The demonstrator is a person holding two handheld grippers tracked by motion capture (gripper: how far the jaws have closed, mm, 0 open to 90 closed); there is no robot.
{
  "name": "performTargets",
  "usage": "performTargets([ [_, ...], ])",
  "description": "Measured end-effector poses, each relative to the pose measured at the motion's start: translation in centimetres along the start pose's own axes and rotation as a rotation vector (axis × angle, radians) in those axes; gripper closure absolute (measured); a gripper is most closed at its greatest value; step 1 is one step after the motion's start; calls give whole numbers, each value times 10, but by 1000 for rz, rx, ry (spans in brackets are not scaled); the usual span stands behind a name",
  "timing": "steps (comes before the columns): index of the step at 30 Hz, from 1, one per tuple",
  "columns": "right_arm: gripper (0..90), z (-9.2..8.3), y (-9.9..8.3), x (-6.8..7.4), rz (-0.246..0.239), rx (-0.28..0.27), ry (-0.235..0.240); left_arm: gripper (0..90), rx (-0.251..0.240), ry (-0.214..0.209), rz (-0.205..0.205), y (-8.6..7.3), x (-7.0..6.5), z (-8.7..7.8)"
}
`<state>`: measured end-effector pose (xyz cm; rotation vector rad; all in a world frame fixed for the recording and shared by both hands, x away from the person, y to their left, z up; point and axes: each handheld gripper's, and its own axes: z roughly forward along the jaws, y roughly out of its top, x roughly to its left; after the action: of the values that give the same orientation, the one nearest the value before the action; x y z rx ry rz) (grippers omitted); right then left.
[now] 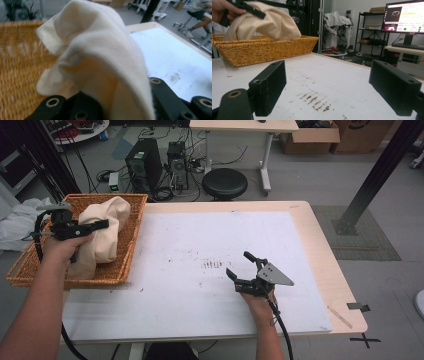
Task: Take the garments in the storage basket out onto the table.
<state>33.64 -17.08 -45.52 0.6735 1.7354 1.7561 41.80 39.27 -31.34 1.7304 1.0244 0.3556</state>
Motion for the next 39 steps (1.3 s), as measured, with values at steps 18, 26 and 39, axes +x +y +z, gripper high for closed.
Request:
performTargets([
  [18, 141, 1, 0, 0, -8, 2, 7, 755, -171, -192, 302, 85, -131, -23],
  [26, 141, 0, 0, 0, -8, 0, 6, 754, -153, -296, 339, 91, -183, 21],
  [39, 136, 0, 0, 0, -4, -1, 6, 751, 81, -243, 210, -23, -203, 165],
])
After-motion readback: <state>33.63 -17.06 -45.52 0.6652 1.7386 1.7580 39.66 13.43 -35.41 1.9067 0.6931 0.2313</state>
